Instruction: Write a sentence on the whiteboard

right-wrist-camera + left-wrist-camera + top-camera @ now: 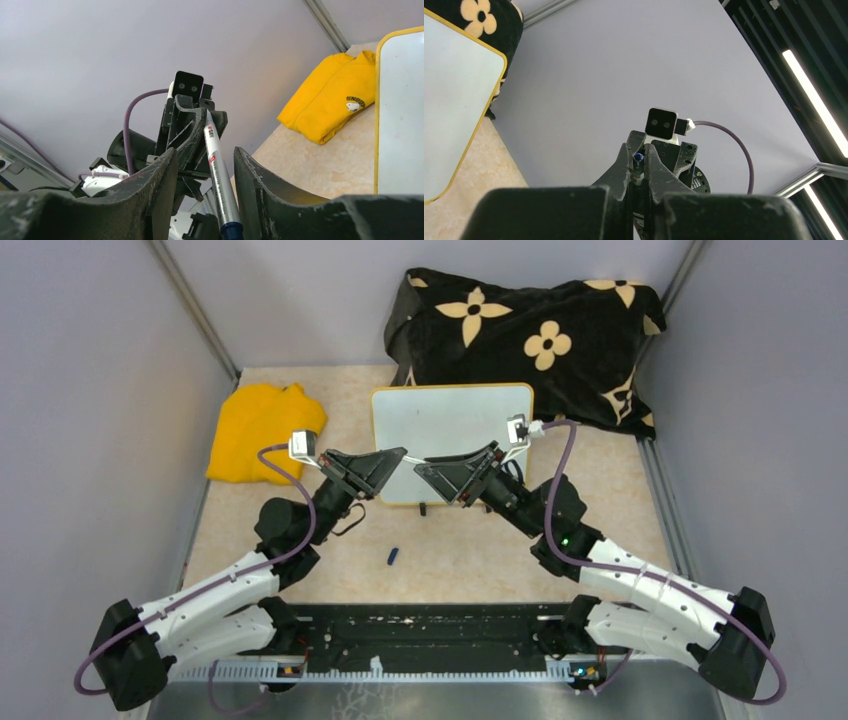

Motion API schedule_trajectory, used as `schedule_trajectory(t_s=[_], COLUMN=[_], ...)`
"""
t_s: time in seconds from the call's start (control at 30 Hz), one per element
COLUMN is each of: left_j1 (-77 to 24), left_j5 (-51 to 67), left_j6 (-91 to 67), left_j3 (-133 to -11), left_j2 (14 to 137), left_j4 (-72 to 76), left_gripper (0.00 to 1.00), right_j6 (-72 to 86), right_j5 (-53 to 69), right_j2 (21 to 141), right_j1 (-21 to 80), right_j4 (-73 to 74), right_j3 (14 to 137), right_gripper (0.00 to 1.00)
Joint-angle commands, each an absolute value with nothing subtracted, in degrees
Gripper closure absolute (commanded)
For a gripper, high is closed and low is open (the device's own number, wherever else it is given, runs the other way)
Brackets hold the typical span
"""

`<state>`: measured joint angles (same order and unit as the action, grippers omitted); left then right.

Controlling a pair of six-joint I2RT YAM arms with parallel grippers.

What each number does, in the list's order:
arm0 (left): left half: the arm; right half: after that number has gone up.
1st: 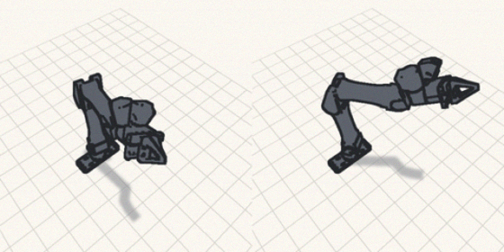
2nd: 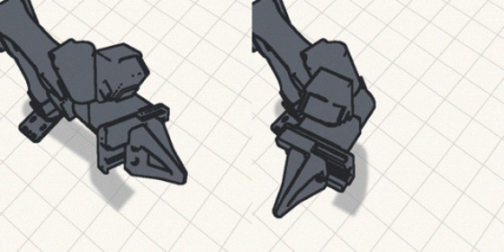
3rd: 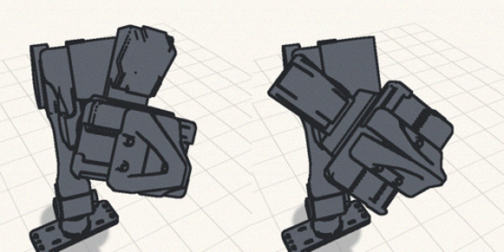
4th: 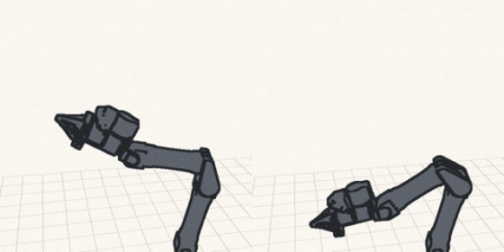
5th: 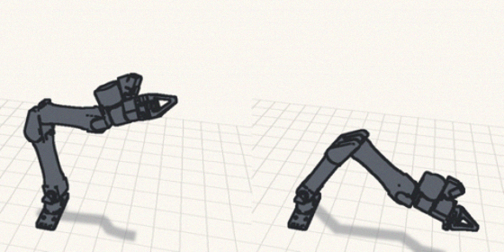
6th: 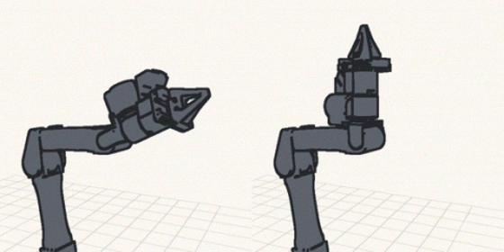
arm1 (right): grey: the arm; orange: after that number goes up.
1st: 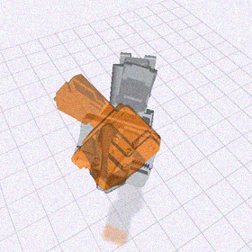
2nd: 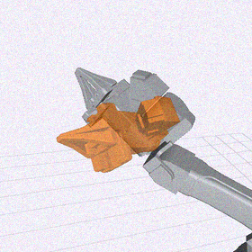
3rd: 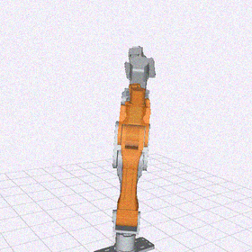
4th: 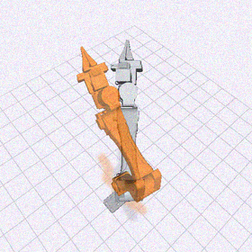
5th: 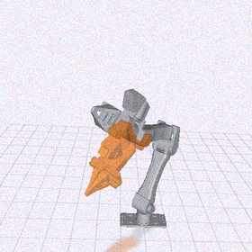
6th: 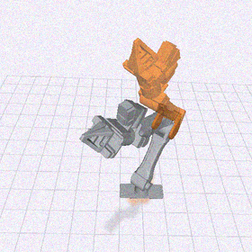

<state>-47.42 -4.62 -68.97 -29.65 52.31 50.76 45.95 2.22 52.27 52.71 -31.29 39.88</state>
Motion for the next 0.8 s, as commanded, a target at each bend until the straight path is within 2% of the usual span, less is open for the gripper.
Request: schedule_trajectory(t_s=[0.0,0.17,0.3,0.77], left_j1=[-47.15,-47.17,-47.20,-47.27], left_j5=[-5.35,-5.86,-6.36,-6.69], left_j6=[-69.32,-69.84,-70.27,-71.91], left_j3=[-30.91,-30.94,-30.77,-29.76], left_j2=[51.84,51.98,52.06,52.56], left_j4=[50.17,49.38,48.90,48.82], left_gripper=[1.00,1.00,1.00,1.00], right_j6=[46.14,45.93,45.79,46.38], right_j5=[1.38,0.39,0.18,0.18], right_j2=[52.02,52.12,52.36,53.61], right_j1=[52.86,52.82,52.82,52.82], right_j4=[-33.50,-33.47,-33.59,-35.42], right_j3=[43.42,43.26,43.08,42.65], right_gripper=[0.58,0.67,0.70,0.72])
